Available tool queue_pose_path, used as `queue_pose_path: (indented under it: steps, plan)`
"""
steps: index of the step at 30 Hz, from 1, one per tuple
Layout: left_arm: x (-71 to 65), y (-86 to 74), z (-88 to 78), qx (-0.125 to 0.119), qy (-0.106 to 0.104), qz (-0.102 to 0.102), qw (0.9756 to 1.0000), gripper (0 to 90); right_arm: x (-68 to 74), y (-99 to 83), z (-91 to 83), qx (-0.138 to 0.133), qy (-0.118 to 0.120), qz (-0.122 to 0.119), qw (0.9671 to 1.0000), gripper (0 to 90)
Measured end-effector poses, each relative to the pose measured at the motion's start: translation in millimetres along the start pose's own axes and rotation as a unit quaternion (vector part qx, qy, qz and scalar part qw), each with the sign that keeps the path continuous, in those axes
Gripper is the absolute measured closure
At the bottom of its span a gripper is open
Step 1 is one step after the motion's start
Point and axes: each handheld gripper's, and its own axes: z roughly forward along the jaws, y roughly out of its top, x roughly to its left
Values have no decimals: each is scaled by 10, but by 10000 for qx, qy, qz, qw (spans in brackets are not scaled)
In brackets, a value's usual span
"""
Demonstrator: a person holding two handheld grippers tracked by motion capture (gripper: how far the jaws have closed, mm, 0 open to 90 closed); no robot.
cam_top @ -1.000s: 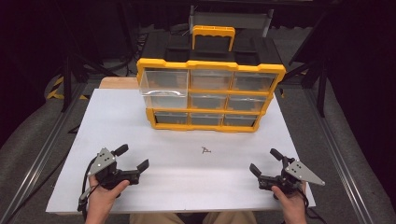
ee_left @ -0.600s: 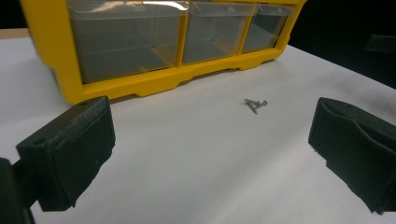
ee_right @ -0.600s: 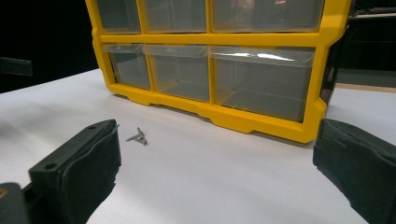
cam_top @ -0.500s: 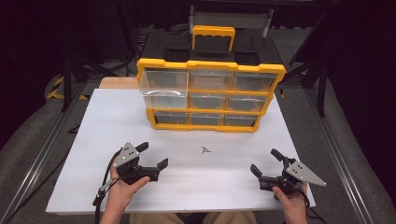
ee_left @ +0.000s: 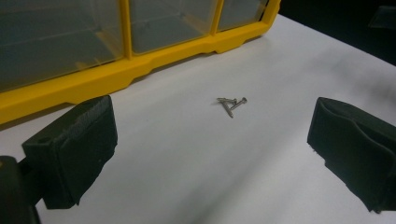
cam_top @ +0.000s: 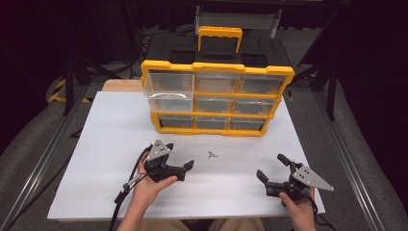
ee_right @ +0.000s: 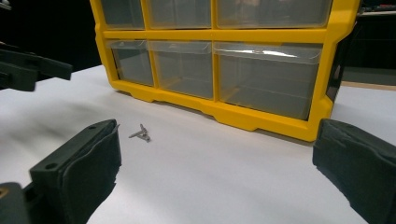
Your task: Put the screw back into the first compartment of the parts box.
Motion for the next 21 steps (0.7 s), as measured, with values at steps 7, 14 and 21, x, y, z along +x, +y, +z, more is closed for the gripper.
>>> queue_pose_path:
  steps: [7, 14, 21]
  plan:
    - [-67, 69, 199, 216, -41, 43, 9997, 23, -3, 2, -3, -17, -2, -14, 10000, 18]
    - [-101, 89, 330, 335, -143, -96, 9993, 19, 0, 4, -3, -9, 10, -20, 10000, 18]
    - [-164, 144, 455, 508, -170, -41, 9986, 31, 4, 4, 2, 1, 28, -23, 10000, 18]
